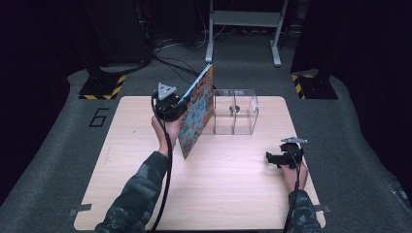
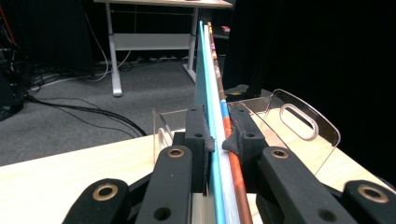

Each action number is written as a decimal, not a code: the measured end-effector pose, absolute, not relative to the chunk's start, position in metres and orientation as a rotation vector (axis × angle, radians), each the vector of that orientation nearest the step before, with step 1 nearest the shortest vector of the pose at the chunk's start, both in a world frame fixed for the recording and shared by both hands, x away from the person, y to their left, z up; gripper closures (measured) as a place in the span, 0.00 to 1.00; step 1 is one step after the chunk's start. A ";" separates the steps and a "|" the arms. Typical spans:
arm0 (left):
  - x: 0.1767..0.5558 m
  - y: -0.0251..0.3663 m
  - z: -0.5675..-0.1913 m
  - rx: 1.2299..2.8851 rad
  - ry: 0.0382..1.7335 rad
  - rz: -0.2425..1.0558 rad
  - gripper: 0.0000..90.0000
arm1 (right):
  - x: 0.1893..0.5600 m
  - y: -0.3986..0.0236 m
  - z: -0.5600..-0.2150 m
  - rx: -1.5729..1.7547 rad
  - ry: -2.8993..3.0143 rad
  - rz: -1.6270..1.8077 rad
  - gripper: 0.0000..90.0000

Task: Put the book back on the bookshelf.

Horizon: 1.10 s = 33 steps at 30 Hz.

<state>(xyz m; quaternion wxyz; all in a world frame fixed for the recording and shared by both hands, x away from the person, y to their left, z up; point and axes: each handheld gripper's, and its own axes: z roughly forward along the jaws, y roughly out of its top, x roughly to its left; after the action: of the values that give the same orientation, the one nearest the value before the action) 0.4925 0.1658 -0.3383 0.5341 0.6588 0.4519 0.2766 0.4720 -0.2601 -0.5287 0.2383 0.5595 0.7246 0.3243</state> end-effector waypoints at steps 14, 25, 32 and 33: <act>0.483 0.177 -0.328 1.644 1.033 0.592 0.49 | 0.472 -0.260 -0.528 1.539 1.990 0.880 0.03; 0.462 0.192 -0.314 1.692 1.002 0.592 0.21 | 0.472 -0.260 -0.528 1.538 1.990 0.879 0.03; 0.446 0.205 -0.313 1.752 0.979 0.589 0.15 | 0.472 -0.260 -0.528 1.540 1.989 0.877 0.03; 0.444 0.207 -0.314 1.766 0.978 0.581 0.14 | 0.472 -0.260 -0.528 1.539 1.990 0.877 0.03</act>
<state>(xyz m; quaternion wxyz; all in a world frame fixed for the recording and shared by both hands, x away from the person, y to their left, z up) 0.4436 0.2073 -0.3137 0.4974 0.7293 0.4039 0.2402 0.4718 -0.2595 -0.5284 0.2365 0.5615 0.7256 0.3198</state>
